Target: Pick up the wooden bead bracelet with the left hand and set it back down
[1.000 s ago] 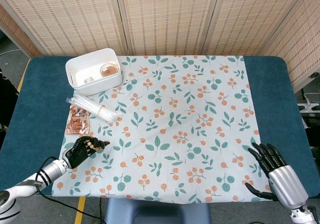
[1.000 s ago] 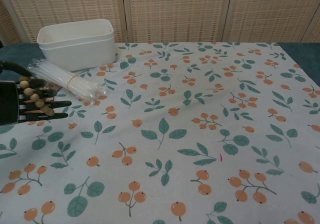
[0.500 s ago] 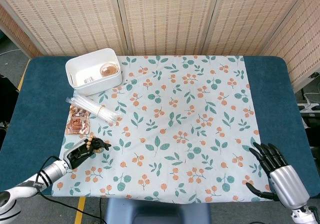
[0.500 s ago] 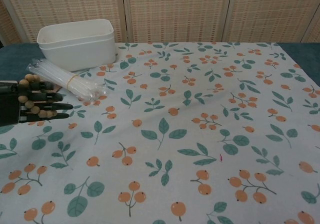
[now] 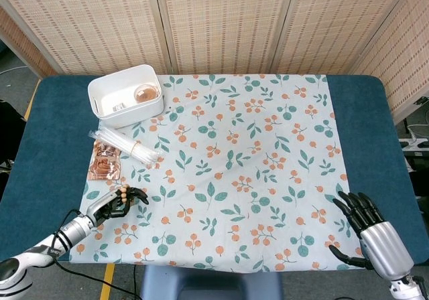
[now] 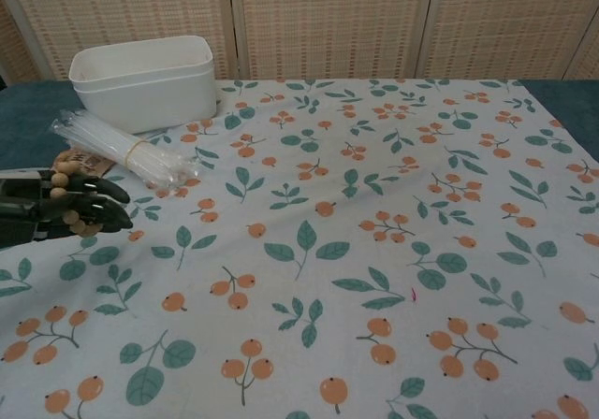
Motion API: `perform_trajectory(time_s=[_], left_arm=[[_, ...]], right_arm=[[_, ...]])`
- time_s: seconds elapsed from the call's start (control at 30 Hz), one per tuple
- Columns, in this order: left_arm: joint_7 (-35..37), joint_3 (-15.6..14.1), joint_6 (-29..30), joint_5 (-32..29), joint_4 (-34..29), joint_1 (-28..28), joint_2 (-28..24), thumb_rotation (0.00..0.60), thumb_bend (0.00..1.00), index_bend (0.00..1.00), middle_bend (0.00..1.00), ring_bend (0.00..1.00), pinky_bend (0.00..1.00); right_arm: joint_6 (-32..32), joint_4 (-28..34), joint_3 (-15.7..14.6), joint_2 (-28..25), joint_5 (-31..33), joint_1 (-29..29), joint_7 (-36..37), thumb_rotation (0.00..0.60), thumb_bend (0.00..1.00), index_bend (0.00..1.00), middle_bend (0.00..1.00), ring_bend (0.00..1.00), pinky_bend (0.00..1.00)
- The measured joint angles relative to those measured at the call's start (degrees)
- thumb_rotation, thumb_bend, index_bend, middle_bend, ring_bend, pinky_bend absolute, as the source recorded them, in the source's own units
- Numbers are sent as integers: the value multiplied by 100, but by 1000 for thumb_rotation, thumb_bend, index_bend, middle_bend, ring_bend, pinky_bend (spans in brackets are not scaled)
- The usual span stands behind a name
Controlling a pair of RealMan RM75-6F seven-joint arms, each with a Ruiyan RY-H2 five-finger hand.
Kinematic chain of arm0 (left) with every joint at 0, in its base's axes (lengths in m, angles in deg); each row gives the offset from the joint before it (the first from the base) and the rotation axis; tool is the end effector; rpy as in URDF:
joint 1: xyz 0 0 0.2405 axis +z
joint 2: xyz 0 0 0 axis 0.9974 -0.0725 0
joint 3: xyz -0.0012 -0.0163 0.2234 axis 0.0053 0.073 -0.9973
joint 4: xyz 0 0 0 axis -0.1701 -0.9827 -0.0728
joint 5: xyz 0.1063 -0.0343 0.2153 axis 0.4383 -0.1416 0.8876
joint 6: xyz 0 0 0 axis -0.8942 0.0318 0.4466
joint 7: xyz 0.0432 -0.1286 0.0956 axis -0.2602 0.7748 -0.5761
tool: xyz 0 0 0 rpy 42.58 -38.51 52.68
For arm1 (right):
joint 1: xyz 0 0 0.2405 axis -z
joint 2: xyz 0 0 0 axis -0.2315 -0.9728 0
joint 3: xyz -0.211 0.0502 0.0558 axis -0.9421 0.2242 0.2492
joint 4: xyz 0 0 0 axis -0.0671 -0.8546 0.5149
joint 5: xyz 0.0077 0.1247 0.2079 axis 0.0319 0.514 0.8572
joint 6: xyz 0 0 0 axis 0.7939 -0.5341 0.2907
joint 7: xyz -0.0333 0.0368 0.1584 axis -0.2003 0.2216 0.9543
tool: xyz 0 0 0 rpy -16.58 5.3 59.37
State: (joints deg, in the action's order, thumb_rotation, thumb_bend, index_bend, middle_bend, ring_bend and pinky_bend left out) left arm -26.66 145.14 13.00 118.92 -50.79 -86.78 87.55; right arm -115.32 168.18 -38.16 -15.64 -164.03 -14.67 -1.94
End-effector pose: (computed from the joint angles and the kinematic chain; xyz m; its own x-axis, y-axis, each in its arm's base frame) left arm -0.2287 0.3238 0.0017 -0.5863 0.6724 0.4518 0.7721 0.2949 0.5630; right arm -0.2498 -0.1388 0.1060 0.3580 -0.0596 0.9318 -0.8945 -0.3081 0.3240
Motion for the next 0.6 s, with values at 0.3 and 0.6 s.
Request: perform_trajectory(time_s=[0.3,0.6], left_arm=[[-2006,148,384,838,258,98,547,600,522,156,292,101,3],[-3986,718,192,1091,148,555,1198,600,464,146,241,131,89]], right_arm=[[13,-1,3,-8,14,-3,7,409,200,0,0,0,0],[13,0,-3,-14,6,-3,13,409,200,0,0,0,0]])
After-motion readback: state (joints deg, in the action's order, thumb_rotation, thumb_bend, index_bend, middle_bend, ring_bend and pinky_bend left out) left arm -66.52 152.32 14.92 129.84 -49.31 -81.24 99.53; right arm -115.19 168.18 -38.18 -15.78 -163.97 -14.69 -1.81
